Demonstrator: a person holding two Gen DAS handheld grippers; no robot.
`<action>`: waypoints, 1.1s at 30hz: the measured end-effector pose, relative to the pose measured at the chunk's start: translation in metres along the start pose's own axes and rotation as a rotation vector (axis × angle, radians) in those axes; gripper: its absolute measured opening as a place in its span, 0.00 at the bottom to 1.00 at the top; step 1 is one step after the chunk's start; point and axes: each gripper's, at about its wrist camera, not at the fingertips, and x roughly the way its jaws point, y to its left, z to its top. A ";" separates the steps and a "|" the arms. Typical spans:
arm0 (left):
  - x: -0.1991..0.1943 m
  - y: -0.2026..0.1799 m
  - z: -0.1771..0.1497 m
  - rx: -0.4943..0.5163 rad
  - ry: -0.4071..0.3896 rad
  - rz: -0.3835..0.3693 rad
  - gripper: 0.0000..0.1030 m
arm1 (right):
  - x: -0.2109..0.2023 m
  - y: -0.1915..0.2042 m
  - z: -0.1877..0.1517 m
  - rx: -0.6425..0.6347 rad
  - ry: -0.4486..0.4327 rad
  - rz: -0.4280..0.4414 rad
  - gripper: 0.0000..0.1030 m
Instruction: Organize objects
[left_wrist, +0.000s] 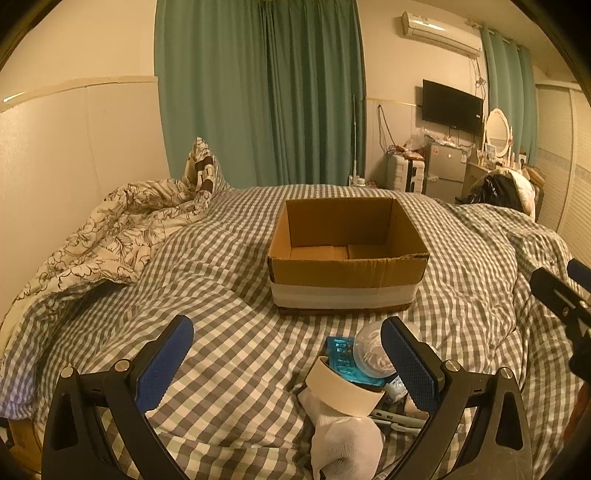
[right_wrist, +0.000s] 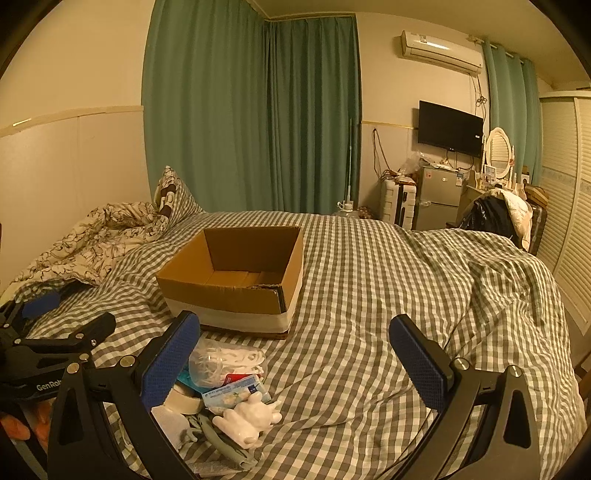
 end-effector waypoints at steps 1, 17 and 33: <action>0.000 0.000 -0.001 0.001 0.003 -0.002 1.00 | -0.001 0.000 0.000 -0.001 0.000 0.001 1.00; 0.021 -0.019 -0.042 0.051 0.147 0.003 0.99 | 0.014 -0.004 -0.016 -0.018 0.078 0.010 1.00; 0.051 -0.028 -0.081 0.065 0.374 -0.212 0.43 | 0.076 0.010 -0.078 -0.055 0.323 0.090 1.00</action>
